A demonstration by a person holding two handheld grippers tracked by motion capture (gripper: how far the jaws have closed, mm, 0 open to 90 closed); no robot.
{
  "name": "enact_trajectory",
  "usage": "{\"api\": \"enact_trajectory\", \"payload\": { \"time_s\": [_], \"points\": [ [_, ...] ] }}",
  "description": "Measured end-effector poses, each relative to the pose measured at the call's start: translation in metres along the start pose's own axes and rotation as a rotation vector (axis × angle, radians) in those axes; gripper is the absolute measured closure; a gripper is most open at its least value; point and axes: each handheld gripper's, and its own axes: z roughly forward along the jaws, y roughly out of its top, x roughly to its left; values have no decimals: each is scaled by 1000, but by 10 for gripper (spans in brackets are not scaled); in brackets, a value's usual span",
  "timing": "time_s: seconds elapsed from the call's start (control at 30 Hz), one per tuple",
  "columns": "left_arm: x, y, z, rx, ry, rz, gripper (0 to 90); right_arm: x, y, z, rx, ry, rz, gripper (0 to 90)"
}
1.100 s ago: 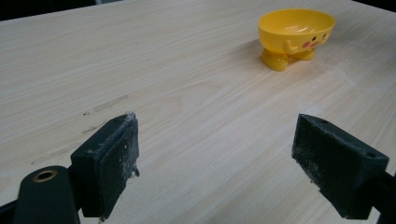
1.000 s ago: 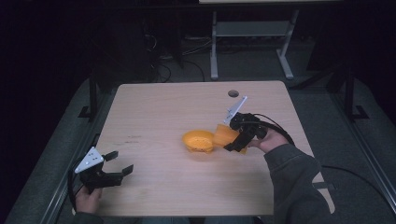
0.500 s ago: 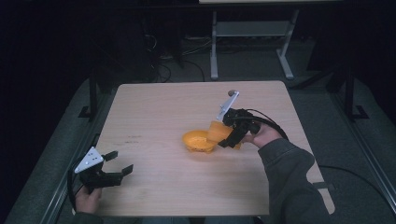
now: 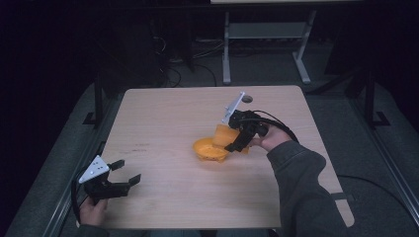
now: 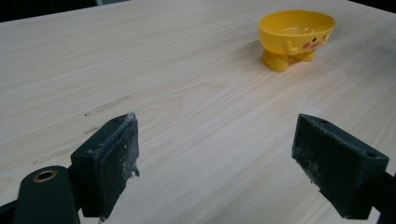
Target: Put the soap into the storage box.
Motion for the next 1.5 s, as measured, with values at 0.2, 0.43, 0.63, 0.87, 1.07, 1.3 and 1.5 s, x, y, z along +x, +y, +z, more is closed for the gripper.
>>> {"api": "enact_trajectory", "payload": {
  "time_s": [0.2, 0.43, 0.63, 0.87, 1.07, 1.3, 1.5],
  "points": [
    [0, 0, 0, 3, 0, 3, 143, -2, 3, 0, -14, 5, -6, 208],
    [0, 0, 0, 7, 0, 4, 143, -4, 4, 2, -9, 7, -1, 208],
    [0, 0, 0, 4, 1, 3, 143, -5, 9, -1, -8, 3, -5, 208],
    [0, 0, 0, 4, 1, 5, 143, -7, 18, 0, -21, 8, -25, 208],
    [0, 0, 0, 8, 2, 6, 143, -8, 20, 3, -13, 14, -21, 208],
    [0, 0, 0, 1, 3, 2, 143, -10, 28, 3, -7, 13, -36, 208],
    [1, 0, -1, 2, 7, 3, 143, -11, 34, 5, -17, 19, -46, 208]
  ]
}}
